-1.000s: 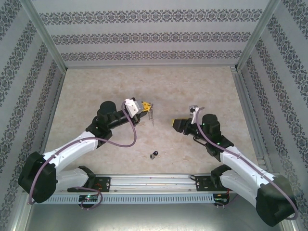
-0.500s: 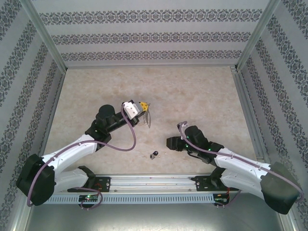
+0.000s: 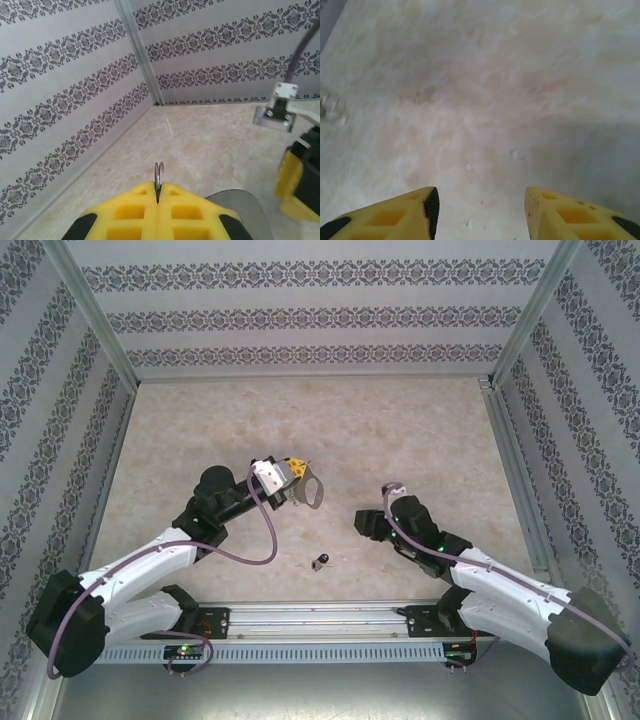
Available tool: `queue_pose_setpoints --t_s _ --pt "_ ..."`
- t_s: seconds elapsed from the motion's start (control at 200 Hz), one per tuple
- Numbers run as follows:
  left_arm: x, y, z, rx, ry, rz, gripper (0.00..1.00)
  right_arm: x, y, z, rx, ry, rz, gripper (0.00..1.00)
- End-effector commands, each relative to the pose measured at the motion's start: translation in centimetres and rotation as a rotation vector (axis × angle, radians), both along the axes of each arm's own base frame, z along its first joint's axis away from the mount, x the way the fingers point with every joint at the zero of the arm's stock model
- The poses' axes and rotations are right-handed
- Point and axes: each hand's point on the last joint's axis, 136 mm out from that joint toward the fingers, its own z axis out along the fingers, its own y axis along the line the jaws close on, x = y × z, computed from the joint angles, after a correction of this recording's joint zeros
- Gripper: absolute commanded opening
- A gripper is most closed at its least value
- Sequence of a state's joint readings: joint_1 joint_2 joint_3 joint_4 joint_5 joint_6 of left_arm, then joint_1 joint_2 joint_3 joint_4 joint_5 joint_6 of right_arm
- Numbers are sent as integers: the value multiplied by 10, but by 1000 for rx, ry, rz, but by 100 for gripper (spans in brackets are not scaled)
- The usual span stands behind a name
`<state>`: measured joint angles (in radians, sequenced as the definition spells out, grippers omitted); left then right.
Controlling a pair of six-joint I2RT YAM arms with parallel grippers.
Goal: Put the keys on the keyring
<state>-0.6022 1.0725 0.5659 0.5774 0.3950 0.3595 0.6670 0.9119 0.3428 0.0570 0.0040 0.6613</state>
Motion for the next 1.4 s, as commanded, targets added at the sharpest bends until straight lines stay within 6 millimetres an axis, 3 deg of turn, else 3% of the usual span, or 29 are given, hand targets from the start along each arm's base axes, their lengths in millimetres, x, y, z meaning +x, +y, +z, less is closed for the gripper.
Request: queue_pose_setpoints --t_s 0.0,0.36,0.654,0.889,1.089,1.114,1.394 --pt "-10 -3 20 -59 -77 -33 0 16 -14 9 36 -53 -103 49" --pt "-30 -20 13 -89 -78 -182 0 20 -37 4 64 -104 -191 50" --pt "-41 -18 30 -113 -112 -202 0 20 -34 1 62 -80 -155 50" --pt "-40 -19 32 -123 -103 -197 0 11 -20 -5 52 -5 -66 49" --pt "-28 -13 28 -123 -92 -124 0 -20 4 -32 -19 154 84 48" --pt "-27 -12 28 -125 -92 -115 0 -19 12 -23 -17 145 105 48" --pt "-10 0 14 -111 -56 8 0 -56 49 -38 -99 190 248 40"
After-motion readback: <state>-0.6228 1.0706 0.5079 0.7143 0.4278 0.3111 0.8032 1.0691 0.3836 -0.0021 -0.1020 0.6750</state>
